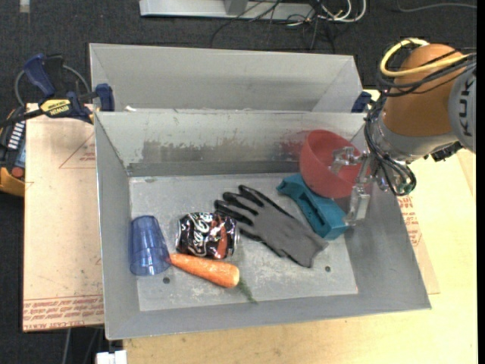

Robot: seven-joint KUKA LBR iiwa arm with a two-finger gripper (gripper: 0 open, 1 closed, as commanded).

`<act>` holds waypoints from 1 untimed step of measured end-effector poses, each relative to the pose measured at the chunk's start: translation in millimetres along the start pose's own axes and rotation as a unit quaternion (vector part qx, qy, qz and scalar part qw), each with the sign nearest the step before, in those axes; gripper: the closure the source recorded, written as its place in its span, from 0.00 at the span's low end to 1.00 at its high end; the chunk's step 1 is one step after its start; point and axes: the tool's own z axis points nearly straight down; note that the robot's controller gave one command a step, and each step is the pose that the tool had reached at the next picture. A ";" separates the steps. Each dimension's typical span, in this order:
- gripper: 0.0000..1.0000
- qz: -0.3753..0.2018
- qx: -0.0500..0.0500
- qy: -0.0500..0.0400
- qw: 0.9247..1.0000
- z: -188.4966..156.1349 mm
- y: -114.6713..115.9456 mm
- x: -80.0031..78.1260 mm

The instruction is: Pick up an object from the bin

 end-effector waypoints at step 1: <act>0.00 -0.002 0.001 -0.003 1.000 -5.2 0.8 -1.3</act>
Offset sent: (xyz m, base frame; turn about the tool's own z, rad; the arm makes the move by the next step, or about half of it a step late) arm 0.0413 -0.0234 -0.0936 0.1158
